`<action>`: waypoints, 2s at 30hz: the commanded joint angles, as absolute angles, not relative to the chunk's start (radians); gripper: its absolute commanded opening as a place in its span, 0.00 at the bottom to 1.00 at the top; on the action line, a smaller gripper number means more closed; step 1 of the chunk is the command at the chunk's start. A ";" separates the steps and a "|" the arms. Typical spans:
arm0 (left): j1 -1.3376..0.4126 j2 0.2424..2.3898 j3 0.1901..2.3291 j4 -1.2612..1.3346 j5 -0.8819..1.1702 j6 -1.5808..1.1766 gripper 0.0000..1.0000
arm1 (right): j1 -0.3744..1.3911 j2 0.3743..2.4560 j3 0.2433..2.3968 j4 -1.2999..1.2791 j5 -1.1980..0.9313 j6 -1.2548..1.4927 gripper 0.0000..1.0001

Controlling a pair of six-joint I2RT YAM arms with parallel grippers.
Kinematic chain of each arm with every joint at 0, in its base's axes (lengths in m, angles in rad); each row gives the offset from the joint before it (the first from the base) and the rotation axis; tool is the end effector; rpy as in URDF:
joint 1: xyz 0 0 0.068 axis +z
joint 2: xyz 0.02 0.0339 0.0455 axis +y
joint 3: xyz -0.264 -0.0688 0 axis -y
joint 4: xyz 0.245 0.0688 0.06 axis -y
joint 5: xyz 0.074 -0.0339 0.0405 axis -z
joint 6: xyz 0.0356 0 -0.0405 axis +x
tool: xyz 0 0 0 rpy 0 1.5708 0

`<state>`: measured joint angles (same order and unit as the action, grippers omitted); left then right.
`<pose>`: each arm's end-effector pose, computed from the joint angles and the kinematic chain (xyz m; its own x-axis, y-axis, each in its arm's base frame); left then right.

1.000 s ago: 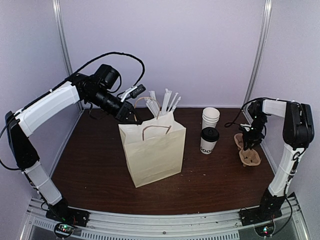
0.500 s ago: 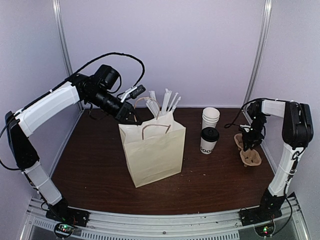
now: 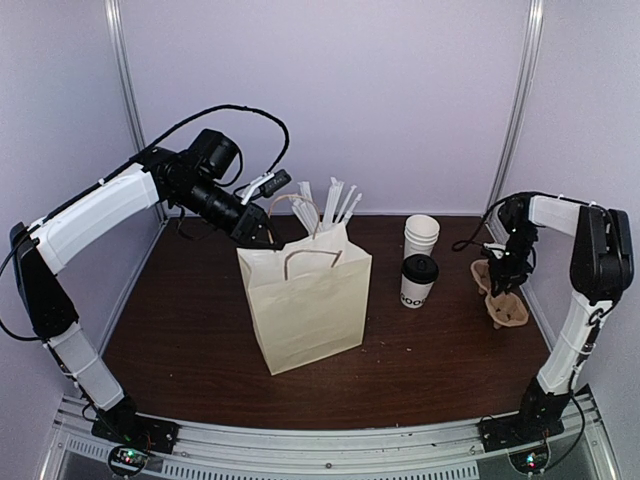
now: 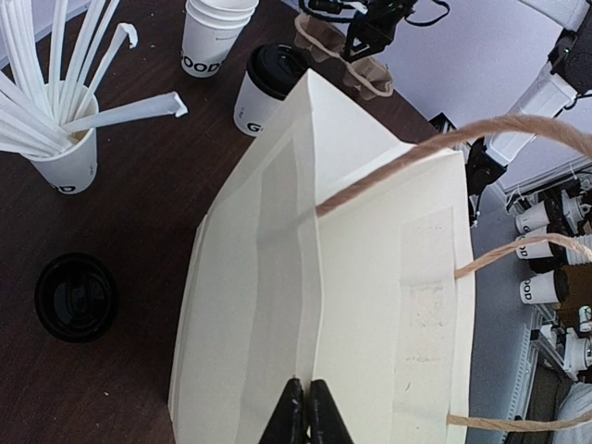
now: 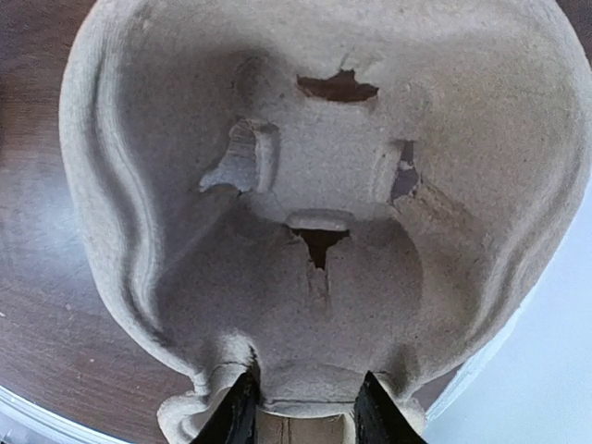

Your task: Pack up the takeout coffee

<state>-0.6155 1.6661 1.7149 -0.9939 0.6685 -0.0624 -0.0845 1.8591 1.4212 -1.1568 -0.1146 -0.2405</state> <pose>0.2703 -0.2181 0.3656 -0.7073 0.4402 -0.5532 0.7067 0.4595 -0.5379 0.3389 -0.0246 0.2077 -0.9881 -0.1538 -0.0040 -0.1532 0.9813 0.1167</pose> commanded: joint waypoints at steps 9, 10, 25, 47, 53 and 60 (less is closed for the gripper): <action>-0.616 1.640 1.737 -0.887 0.567 -0.125 0.45 | -0.077 1.519 1.469 -1.238 -0.241 -0.322 0.34; -0.617 1.630 1.735 -0.873 0.531 -0.139 0.48 | -0.072 1.494 1.480 -1.234 -0.257 -0.327 0.34; -0.617 1.625 1.760 -0.909 0.436 -0.152 0.55 | 0.179 1.553 1.961 -1.321 -0.641 -0.418 0.35; -0.715 1.798 1.916 -0.991 0.752 -0.076 0.00 | 0.682 1.684 2.295 -1.312 -0.811 -0.545 0.36; -0.711 1.808 1.925 -1.007 0.634 -0.060 0.00 | 0.649 1.604 2.091 -1.290 -0.693 -0.580 0.35; -0.690 1.849 1.960 -1.006 0.590 -0.063 0.00 | 0.435 1.460 1.821 -1.278 -0.722 -0.648 0.37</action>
<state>-0.7029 1.8194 1.9182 -1.0157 0.6231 -0.0776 0.5346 1.5688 1.9236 -1.2701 -0.7296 -0.5720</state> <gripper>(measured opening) 0.013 0.363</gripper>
